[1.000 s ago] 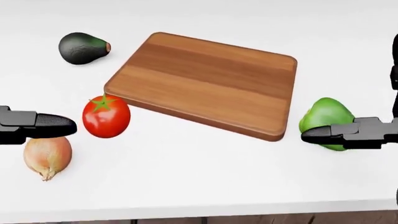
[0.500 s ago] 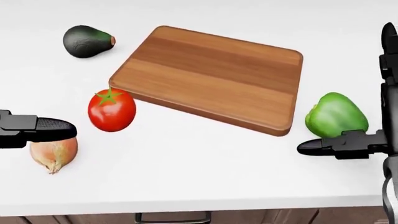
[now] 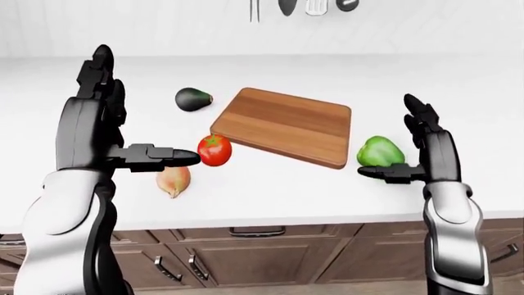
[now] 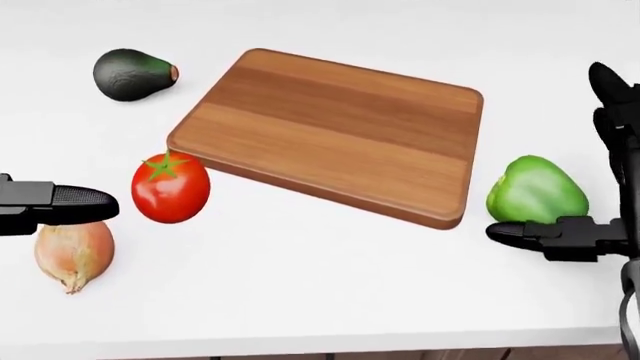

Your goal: Place the avocado, onion, tomato and bell pepper on the cutting board.

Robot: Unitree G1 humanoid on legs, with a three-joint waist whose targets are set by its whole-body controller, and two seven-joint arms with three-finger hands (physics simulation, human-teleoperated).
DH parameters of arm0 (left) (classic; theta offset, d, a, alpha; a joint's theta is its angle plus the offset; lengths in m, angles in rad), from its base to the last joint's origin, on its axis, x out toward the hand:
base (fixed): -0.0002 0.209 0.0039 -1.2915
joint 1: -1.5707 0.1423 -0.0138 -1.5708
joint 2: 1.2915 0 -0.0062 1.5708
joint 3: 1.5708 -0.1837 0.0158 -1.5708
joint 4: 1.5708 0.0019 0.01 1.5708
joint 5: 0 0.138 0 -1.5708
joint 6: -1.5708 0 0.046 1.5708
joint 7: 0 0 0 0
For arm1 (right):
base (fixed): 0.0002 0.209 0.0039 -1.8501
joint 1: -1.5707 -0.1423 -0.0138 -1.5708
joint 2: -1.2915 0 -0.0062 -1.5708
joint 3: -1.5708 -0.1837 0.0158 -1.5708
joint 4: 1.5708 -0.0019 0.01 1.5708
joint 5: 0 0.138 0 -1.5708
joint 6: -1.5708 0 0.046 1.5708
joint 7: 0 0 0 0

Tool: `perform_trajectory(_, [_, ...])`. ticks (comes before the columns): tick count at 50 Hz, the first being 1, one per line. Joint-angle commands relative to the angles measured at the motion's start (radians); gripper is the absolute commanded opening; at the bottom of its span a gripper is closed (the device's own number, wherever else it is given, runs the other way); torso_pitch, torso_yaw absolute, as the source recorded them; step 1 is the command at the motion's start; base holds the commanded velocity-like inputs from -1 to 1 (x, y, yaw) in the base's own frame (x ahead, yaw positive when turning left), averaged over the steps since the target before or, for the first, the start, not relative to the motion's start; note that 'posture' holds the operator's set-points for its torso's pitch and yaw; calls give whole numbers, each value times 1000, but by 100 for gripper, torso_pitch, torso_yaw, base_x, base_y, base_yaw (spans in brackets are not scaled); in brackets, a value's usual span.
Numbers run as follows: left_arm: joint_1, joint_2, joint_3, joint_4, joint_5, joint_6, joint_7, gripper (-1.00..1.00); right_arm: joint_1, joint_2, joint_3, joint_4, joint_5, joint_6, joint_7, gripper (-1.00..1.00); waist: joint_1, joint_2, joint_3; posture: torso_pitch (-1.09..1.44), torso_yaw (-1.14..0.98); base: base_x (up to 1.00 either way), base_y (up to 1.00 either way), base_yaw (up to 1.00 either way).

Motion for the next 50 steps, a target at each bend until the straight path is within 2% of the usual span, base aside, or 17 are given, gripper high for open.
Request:
perform_trajectory(1, [-22,11,9,-23,3,-28,5,100,-16,-11,-10,-34,-3,-30,-7,61,0,-1,-19,0,0,0,0,0])
perform_trajectory(8, [-23,19,20,-31,-2,-19,4,100,-3,-3,-9,-39,0,-34,-1,55,-1,0,-18,0,0,0,0,0])
perform_trajectory(11, [-23,19,20,-30,-3,-20,6,100,2,-1,-6,-44,1,-32,8,32,0,0,-17,0,0,0,0,0])
perform_trajectory(12, [-22,20,19,-28,-3,-22,7,100,2,0,-7,-43,2,-34,9,7,-1,0,-17,0,0,0,0,0])
perform_trajectory(14, [-23,19,19,-29,-4,-21,8,100,2,0,-7,-46,3,-34,12,-4,-1,0,-17,0,0,0,0,0])
perform_trajectory(24, [-22,22,22,-28,-8,-23,10,100,2,1,-5,-70,-5,-25,30,-100,0,0,-17,0,0,0,0,0])
perform_trajectory(29, [-19,22,21,-30,-7,-23,10,100,-22,-9,-11,-110,-7,8,40,-100,0,0,-18,0,0,0,0,0])
perform_trajectory(35, [-24,20,16,-26,-5,-23,11,100,-85,-26,6,-155,-10,73,59,-100,0,3,-16,0,0,0,0,0])
perform_trajectory(43, [-26,25,22,-29,-6,-20,6,100,-233,-36,74,-69,-21,92,49,-100,-4,6,-17,0,0,0,0,0])
perform_trajectory(50, [-27,29,26,-34,-8,-13,4,100,-455,-30,143,94,-23,96,23,-100,-5,13,-17,0,0,0,0,0])
